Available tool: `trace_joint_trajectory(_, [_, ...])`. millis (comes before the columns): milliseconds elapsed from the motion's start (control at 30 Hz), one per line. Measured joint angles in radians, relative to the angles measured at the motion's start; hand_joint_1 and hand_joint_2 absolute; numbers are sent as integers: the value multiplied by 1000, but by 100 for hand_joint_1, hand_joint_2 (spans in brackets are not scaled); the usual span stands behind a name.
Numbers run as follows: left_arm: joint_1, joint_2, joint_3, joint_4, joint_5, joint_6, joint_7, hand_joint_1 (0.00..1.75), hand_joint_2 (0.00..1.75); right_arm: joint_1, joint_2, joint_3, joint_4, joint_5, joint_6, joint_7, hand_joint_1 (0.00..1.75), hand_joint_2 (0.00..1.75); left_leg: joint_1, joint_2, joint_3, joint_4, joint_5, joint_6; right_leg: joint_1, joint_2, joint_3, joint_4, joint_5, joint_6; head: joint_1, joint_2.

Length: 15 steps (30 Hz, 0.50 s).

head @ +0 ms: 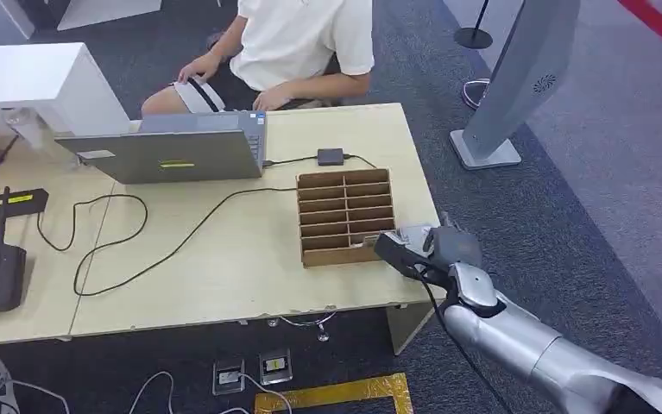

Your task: Pass the card to the sensor for recognition and then transmit it.

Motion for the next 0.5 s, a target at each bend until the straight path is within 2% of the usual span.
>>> trace_joint_trajectory(233, [0,0,-2,0,-7,0,0,0,0,-1,3,0,4,-9,-13,4,175,175,0,0,0,0,0,0,0,0,0,0,0,0,0,0])
trace_joint_trajectory(500, [0,1,-5,0,-16,0,-5,0,0,-9,-16,0,-3,-3,-7,11,175,175,0,0,0,0,0,0,0,0,0,0,0,0,0,0])
